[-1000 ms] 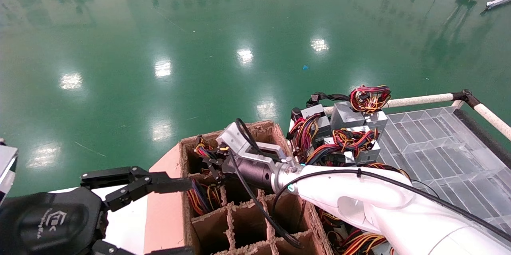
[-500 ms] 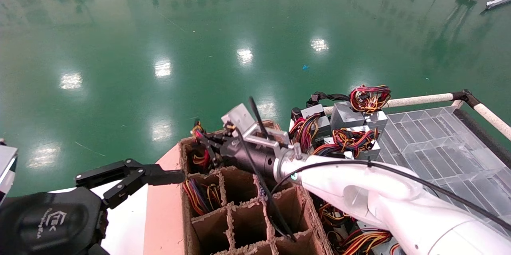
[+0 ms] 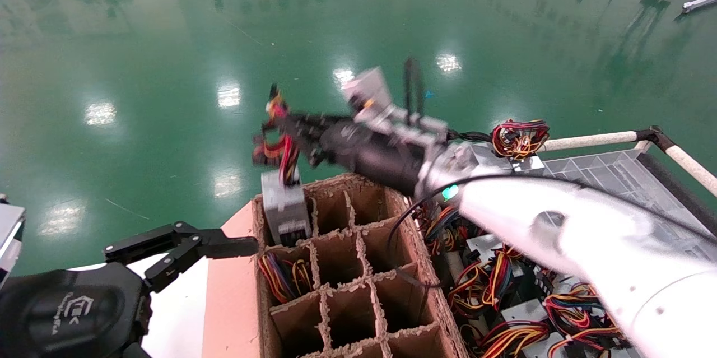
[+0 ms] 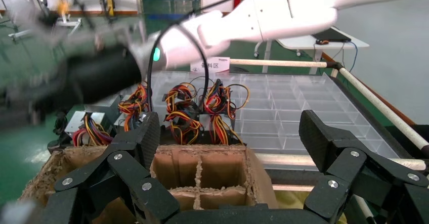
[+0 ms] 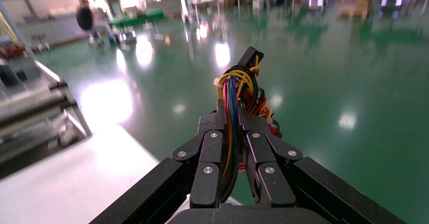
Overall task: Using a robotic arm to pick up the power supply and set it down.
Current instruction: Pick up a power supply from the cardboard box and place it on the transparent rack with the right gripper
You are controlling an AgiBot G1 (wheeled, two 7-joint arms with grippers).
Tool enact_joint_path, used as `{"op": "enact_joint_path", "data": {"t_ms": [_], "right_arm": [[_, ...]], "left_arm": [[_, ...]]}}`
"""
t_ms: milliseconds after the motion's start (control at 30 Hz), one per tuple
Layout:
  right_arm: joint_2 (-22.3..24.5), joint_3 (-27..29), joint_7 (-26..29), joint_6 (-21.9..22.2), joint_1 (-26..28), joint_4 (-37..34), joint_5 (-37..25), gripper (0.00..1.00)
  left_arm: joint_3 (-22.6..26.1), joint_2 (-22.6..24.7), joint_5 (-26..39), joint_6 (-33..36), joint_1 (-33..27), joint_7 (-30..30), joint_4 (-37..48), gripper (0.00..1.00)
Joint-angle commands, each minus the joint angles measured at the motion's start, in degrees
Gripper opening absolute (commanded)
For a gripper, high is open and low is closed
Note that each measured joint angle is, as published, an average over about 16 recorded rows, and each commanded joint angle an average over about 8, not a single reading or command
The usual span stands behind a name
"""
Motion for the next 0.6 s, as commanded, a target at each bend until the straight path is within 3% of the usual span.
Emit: {"op": "enact_joint_path", "data": {"t_ms": [33, 333, 600], "right_arm": [[0.8, 1.0, -1.1, -3.0, 0.9, -1.2, 1.2, 0.0], [7.8, 3.9, -2.6, -15.7, 6.5, -6.1, 4.2, 0.0], [16.6, 3.2, -2.5, -24.8, 11.1, -9.8, 2.5, 0.0]], "left_arm": [[0.0, 0.0, 0.0, 0.0, 0.0, 0.0, 0.0, 1.0], [0.0, 0.0, 0.0, 0.0, 0.0, 0.0, 0.0, 1.0], [0.0, 0.0, 0.0, 0.0, 0.0, 0.0, 0.0, 1.0]]}}
